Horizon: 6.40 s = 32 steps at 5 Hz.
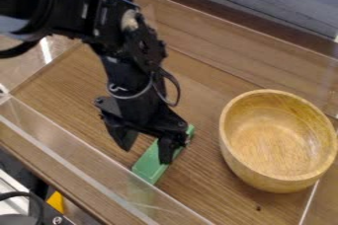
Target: Put the green block in the brown bowl
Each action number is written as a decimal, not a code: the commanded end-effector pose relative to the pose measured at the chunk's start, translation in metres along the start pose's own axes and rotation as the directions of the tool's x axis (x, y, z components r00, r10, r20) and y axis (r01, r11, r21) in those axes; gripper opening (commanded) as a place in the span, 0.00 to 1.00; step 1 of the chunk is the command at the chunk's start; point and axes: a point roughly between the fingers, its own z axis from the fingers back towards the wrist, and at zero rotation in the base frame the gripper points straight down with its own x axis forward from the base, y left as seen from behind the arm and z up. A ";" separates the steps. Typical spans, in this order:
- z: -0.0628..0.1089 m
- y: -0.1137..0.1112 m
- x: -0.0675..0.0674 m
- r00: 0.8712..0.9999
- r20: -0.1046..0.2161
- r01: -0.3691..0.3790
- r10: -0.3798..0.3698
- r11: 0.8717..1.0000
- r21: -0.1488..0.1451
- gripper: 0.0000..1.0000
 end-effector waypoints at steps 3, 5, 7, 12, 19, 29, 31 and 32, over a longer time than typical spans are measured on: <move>-0.008 -0.001 0.019 0.991 -0.019 0.133 -0.133 0.991 -0.005 1.00; -0.020 -0.005 0.026 0.986 -0.041 0.161 -0.161 0.987 -0.011 1.00; -0.023 -0.024 0.023 0.993 -0.058 0.101 -0.101 0.995 -0.011 1.00; 0.000 -0.028 0.022 0.996 -0.079 0.050 -0.049 0.999 0.009 1.00; 0.042 -0.077 0.039 0.991 -0.121 0.042 -0.050 0.997 -0.072 0.00; 0.064 -0.126 0.052 0.969 -0.134 0.194 -0.206 0.976 -0.102 0.00; 0.061 -0.122 0.053 0.968 -0.130 0.201 -0.214 0.974 -0.108 0.00; 0.058 -0.123 0.056 0.972 -0.131 0.183 -0.196 0.977 -0.105 0.00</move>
